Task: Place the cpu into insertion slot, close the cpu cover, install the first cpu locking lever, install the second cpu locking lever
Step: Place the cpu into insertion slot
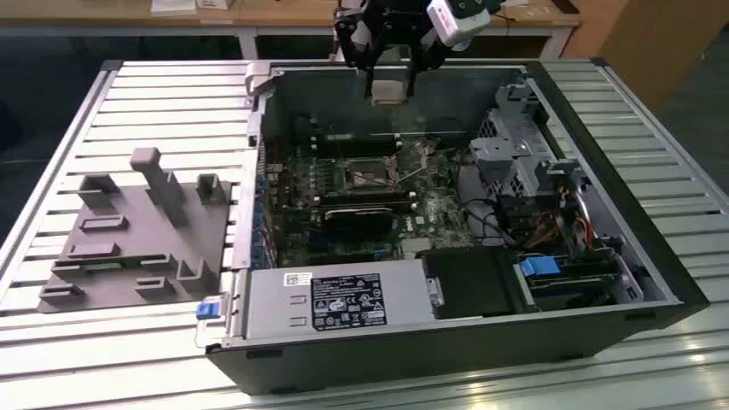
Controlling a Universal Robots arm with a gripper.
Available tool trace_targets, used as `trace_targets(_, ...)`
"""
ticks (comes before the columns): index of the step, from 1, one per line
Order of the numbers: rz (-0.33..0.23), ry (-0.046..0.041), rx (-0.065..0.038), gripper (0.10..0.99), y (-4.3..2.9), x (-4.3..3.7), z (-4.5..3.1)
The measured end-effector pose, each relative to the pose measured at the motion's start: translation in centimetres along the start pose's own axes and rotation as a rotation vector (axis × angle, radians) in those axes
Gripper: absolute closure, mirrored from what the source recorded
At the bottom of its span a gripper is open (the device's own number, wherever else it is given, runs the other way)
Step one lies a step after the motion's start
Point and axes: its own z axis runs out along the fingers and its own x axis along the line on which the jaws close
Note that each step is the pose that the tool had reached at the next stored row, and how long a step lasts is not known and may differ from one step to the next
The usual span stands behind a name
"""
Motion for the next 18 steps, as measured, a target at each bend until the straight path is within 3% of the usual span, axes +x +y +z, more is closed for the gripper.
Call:
trace_targets(13,0.0,0.0,0.0,0.545,0.0,0.0,0.02)
trace_targets(18,0.0,-0.0002,0.0,0.545,-0.06,0.0,0.7)
